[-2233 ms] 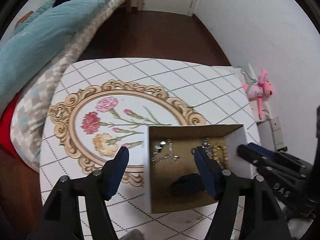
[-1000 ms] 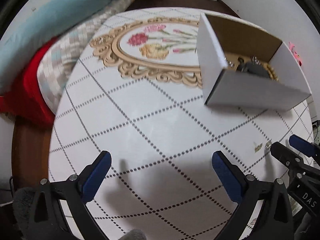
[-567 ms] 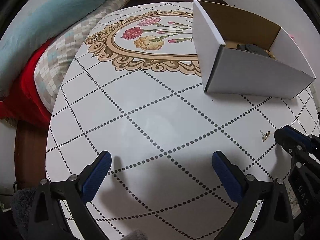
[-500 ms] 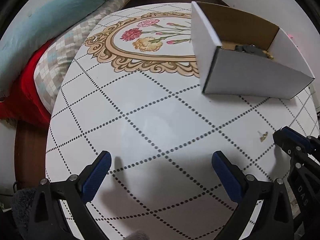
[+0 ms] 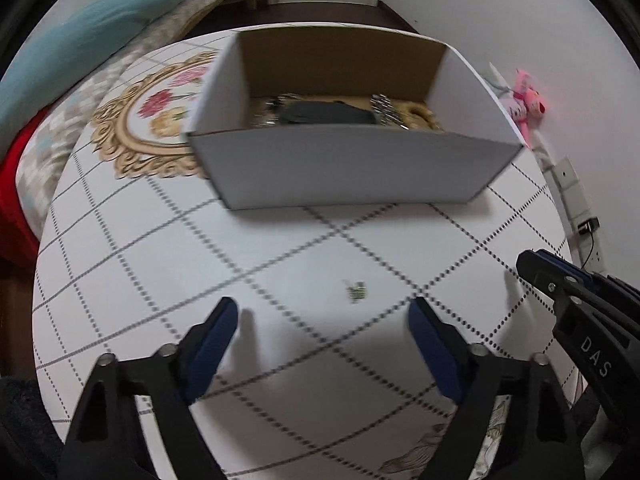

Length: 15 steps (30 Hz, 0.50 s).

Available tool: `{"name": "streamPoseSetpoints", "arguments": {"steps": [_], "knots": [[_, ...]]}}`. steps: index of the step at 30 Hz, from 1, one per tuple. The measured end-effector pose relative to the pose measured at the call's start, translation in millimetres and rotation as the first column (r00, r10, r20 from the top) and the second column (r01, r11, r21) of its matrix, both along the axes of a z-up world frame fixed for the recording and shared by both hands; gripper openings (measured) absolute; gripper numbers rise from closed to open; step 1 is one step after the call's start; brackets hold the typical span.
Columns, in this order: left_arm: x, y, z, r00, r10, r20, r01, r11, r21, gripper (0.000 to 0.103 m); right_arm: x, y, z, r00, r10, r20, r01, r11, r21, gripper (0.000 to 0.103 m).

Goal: Organize jewelry

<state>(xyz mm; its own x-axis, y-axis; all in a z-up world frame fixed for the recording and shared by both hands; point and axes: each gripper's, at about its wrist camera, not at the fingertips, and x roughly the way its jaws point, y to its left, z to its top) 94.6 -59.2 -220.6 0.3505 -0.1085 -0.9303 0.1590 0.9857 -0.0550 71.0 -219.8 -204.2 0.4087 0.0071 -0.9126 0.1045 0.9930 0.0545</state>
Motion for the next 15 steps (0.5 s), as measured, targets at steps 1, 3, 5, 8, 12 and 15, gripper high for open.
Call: {"name": "streamPoseSetpoints", "arguments": {"steps": [1,3,5,8,12,15], "knots": [[0,-3,-1,1.0,-0.008,0.001,0.008,1.0,0.007,0.077,-1,-3,0,1.0,-0.004,-0.001,0.004,1.0,0.001,0.013],[0,-12,-5,1.0,-0.027,0.008,0.027,0.999,0.032,0.052,-2,-9,0,1.0,-0.012,-0.002,0.012,1.0,0.008,0.013],[-3,-18,-5,0.998,-0.048,0.033,0.046,0.998,0.05,0.044,-2,-9,-1,1.0,-0.017,0.0,0.017,1.0,0.008,0.013],[-2,-24,-2,0.996,-0.079,0.045,0.077,0.996,0.046,0.02,-1,-11,-2,1.0,-0.02,0.003,0.02,1.0,0.013,0.013],[2,-27,-1,0.995,-0.091,0.049,0.09,0.995,0.039,0.006,-1,-13,-1,1.0,-0.027,0.005,0.026,1.0,0.016,0.013],[2,-25,-2,0.995,-0.09,0.052,0.089,0.996,0.028,0.006,-2,-9,1,0.999,-0.031,0.009,0.031,0.999,0.016,0.013]]}}
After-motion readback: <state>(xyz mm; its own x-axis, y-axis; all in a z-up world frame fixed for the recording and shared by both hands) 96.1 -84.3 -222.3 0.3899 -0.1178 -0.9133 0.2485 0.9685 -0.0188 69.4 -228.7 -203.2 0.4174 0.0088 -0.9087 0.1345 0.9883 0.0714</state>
